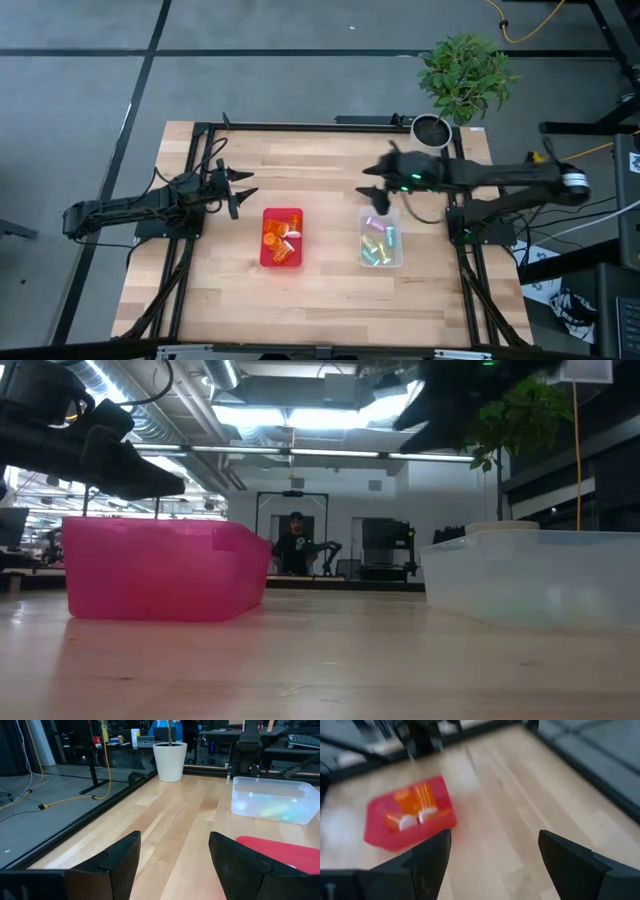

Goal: Pick and place medicine bottles into bin by pill shape (circle, oval)
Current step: Return to Home Position

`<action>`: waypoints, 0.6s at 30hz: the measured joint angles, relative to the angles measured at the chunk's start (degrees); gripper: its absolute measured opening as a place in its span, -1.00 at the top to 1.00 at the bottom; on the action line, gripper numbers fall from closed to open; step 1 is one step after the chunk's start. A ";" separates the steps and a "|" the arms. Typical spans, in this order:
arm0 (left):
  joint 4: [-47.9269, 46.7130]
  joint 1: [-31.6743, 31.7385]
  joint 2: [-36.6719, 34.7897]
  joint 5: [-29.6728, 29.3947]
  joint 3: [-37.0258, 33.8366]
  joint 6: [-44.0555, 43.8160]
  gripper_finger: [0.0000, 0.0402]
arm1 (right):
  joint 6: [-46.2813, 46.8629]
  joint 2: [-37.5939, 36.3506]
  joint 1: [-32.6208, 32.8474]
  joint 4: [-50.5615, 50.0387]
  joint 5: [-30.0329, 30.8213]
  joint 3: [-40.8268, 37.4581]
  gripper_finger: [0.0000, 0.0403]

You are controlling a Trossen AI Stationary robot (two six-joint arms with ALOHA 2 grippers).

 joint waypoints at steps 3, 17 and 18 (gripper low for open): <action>0.00 0.00 0.00 0.00 0.00 0.00 -0.14 | 0.65 -9.71 0.79 8.32 1.36 -9.63 -0.49; -0.02 -0.02 0.00 0.00 0.00 0.00 -0.14 | 0.73 -43.48 1.23 23.58 1.47 -36.91 -0.49; -0.02 0.00 0.00 0.00 0.00 0.00 -0.14 | 0.19 -45.10 1.23 23.52 1.47 -37.71 -0.49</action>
